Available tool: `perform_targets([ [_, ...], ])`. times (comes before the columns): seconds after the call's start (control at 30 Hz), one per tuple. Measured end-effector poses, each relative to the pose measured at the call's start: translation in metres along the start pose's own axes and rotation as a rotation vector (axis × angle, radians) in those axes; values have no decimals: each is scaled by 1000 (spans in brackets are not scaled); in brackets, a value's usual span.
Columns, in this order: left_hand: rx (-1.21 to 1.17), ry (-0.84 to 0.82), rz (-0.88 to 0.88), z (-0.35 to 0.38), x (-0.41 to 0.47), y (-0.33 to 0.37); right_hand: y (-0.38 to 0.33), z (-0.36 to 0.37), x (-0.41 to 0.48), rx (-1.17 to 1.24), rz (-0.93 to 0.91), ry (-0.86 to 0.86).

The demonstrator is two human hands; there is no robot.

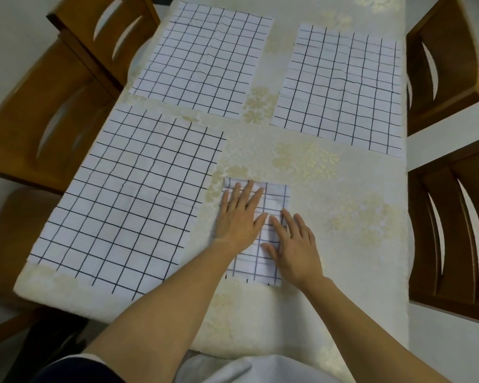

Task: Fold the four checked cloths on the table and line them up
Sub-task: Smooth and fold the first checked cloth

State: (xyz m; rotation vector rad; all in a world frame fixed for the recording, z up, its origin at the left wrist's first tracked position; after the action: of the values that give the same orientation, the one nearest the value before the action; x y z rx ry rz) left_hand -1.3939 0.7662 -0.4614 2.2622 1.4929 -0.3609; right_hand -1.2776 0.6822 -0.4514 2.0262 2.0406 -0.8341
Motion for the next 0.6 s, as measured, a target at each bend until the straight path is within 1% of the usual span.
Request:
perform_targets([
  [0.13,23,1,-43,-4,1,-11,-1,-19,11,-9,32,76],
  [0.27,20,-14,-42,-7,7,-13,-18,-40,34,-13,-49,123],
  [0.37,48,54,-34,-17,3,-12,-24,-43,49,-17,-101,96],
  [0.43,81,97,20,-21,-2,-1,-22,-41,57,3,-100,70],
  [0.5,24,82,87,-17,-4,9,-17,-39,62,48,-88,47],
  [0.57,-86,62,67,-10,-3,3,-12,-36,64,85,-81,25],
  [0.6,-90,60,40,-8,-4,-2,-9,-35,65,88,-81,20],
])
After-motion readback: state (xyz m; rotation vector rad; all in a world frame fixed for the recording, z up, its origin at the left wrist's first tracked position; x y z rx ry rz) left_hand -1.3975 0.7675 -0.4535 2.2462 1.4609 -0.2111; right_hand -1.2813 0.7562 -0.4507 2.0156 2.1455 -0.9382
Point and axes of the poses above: each hand's wrist, its own x-axis towards the middle knuckle, its own z-axis out of the palm, y = z × x, the point moved 10 cm from there along x, towards the middle knuckle, and after that the axes turned 10 degrees about -y, right-handed, at the moved point
